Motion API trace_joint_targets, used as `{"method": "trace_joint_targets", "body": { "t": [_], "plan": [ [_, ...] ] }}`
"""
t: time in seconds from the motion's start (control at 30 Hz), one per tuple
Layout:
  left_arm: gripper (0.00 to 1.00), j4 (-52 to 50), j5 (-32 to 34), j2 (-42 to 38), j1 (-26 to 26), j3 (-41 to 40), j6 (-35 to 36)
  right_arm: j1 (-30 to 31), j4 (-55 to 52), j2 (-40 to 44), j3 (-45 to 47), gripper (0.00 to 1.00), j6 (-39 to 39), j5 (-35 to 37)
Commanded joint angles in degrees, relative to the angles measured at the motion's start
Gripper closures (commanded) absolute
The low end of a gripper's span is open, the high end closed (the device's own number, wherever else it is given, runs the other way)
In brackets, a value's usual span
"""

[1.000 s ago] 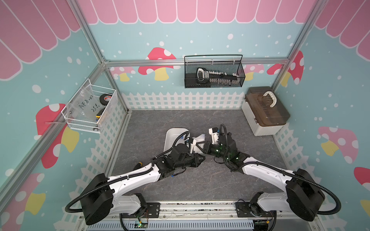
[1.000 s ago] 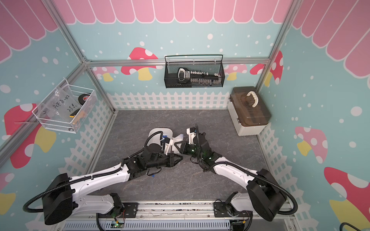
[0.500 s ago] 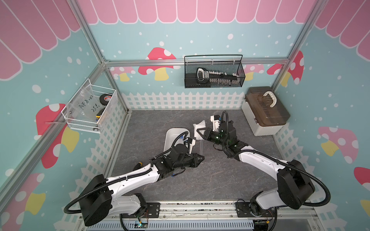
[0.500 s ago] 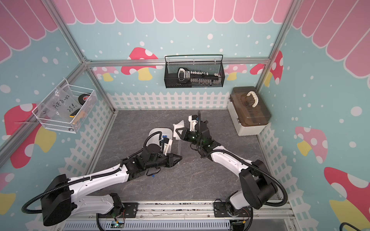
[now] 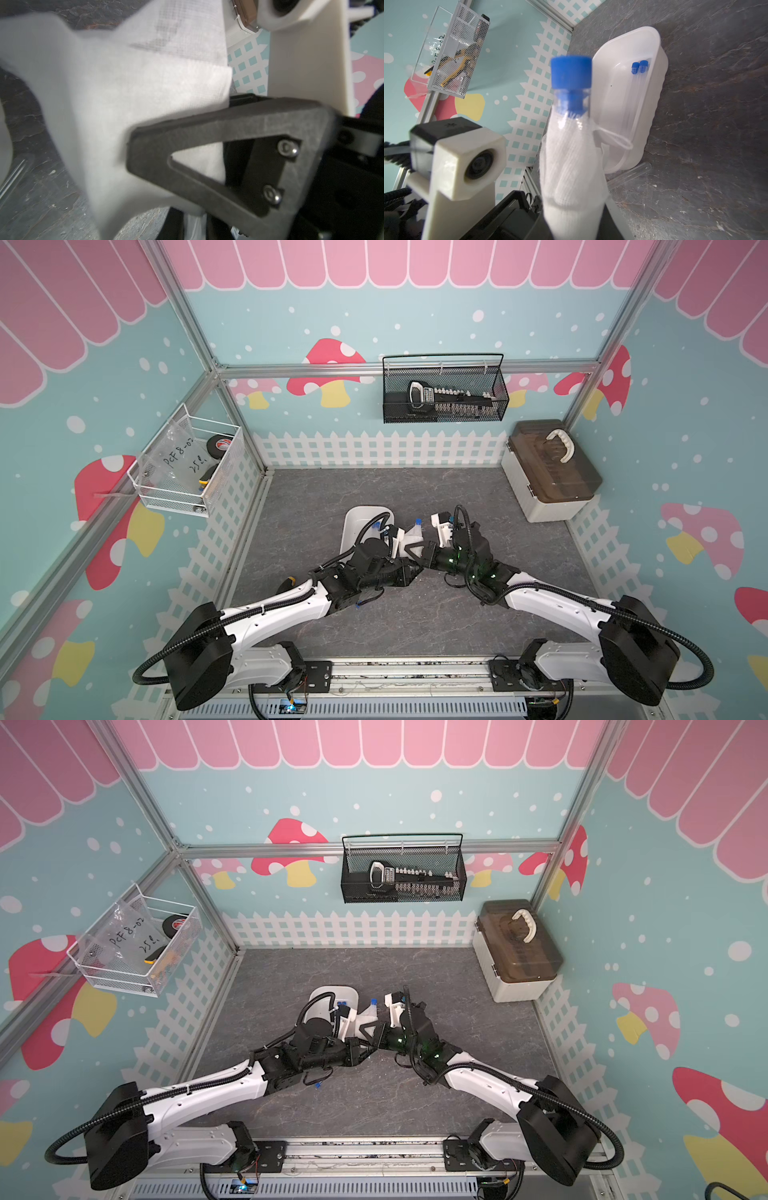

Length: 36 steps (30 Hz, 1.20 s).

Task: Wipe the exteriors of test tubes
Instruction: Wipe the dirt from the test tube.

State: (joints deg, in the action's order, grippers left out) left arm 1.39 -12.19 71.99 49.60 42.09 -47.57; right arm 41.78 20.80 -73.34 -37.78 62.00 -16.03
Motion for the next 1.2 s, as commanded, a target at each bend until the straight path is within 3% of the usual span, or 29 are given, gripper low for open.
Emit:
{"method": "trace_joint_targets", "body": {
  "t": [0.0,0.33,0.57,0.77,1.03,1.17],
  "plan": [
    [0.9,0.43,0.83,-0.8,-0.47,-0.66,-0.07,-0.11,-0.06,0.09,0.05,0.79,0.61,2.72],
    [0.9,0.13,0.71,-2.48,-0.47,-2.18,-0.61,-9.3,-0.29,-8.1,-12.45,0.79,-3.53,-3.65],
    [0.9,-0.66,1.59,-3.82,-0.56,-2.8,-0.53,-16.58,-5.8,-8.29,-17.81,0.79,-7.11,-5.65],
    [0.9,-1.58,1.81,-4.96,-1.24,-2.91,-0.24,-20.83,-9.41,-3.01,-15.93,0.79,-8.46,-6.03],
    [0.89,-2.68,1.12,-5.52,-2.24,-2.8,0.62,-22.08,-11.34,2.93,-10.37,0.79,-8.21,-5.69],
    [0.88,-7.73,1.21,-5.83,-5.98,-1.57,2.12,-22.7,-12.66,6.44,-7.24,0.79,-8.04,-5.53]
  ]
}}
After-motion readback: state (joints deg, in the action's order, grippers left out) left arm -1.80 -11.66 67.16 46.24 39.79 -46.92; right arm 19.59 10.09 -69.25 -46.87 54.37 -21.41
